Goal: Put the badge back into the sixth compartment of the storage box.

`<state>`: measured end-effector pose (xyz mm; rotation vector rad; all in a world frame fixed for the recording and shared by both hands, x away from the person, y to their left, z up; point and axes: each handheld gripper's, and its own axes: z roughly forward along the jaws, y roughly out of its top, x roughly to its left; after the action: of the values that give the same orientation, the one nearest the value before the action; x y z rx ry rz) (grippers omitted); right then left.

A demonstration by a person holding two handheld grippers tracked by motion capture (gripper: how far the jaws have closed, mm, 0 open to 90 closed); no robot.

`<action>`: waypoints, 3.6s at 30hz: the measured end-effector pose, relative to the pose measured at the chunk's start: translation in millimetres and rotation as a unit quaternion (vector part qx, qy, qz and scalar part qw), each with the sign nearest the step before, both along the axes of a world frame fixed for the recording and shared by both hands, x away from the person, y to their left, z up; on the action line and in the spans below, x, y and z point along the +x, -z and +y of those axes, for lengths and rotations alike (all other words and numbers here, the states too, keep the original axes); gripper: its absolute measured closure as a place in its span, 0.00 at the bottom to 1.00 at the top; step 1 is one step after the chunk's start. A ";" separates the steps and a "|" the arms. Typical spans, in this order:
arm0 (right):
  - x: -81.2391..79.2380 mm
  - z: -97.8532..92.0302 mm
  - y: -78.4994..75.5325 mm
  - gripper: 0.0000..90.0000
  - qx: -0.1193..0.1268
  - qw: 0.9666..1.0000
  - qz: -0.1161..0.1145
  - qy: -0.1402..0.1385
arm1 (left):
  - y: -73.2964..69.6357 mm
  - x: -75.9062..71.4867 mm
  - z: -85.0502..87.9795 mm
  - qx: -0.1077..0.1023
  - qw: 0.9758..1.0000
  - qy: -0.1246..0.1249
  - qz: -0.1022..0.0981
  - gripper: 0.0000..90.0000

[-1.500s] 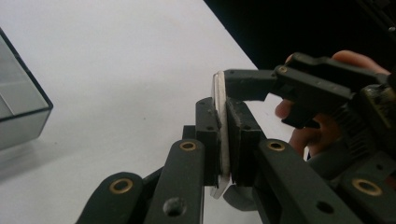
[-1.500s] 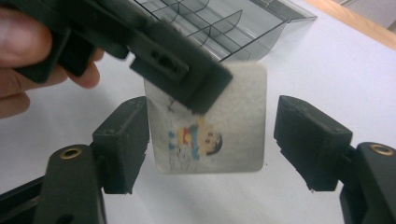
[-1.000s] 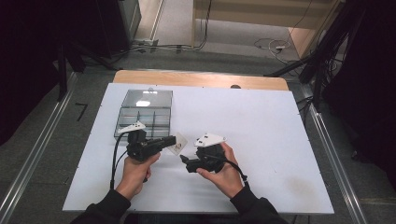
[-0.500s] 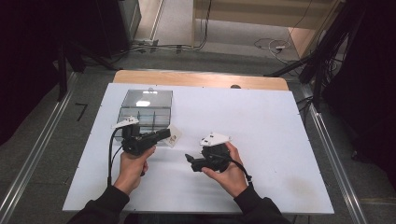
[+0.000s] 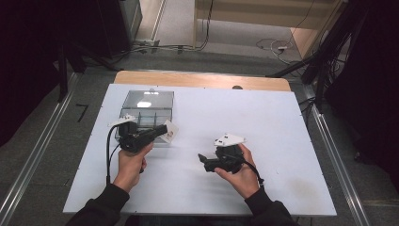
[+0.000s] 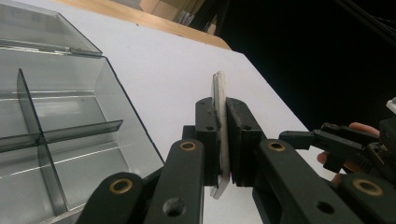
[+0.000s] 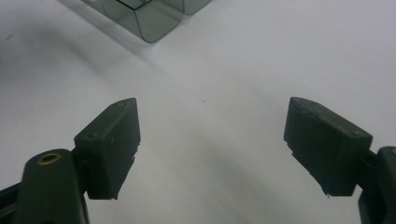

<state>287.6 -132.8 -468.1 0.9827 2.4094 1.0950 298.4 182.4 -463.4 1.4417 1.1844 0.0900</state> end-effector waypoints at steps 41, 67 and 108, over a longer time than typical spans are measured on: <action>0.3 -142.9 -3.6 0.19 0.020 0.987 0.002 0.158 | 12.3 19.4 15.0 0.047 0.996 -0.077 -0.002 0.94; -2.0 -160.8 -1.7 0.19 0.024 0.983 0.004 0.180 | 23.7 25.5 -0.1 0.151 0.984 -0.090 0.005 0.67; -2.8 -200.2 8.5 0.18 0.022 0.971 0.014 0.239 | -0.4 -60.5 51.7 0.181 0.970 -0.161 -0.033 0.31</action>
<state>284.8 -333.1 -476.6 1.4984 2.0123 0.9585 237.9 234.1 -463.0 1.5306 1.3877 0.6017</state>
